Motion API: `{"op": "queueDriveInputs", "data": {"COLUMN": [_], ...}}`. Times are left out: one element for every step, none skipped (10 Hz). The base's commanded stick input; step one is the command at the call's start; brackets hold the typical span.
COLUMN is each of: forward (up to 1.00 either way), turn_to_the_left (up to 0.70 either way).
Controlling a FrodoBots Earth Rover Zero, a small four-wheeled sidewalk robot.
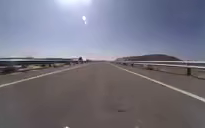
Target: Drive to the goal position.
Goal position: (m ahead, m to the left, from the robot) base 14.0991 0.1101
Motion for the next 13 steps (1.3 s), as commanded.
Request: {"op": "queueDriveInputs", "data": {"forward": [1.0, 1.0, 1.0, 1.0, 1.0, 1.0, 1.0, 1.0, 1.0, 1.0, 1.0, 1.0, 1.0], "turn_to_the_left": [0.0, 0.0, 0.0, 0.0, 0.0, 0.0, 0.0, 0.0, 0.0, 0.0, 0.0, 0.0, 0.0]}}
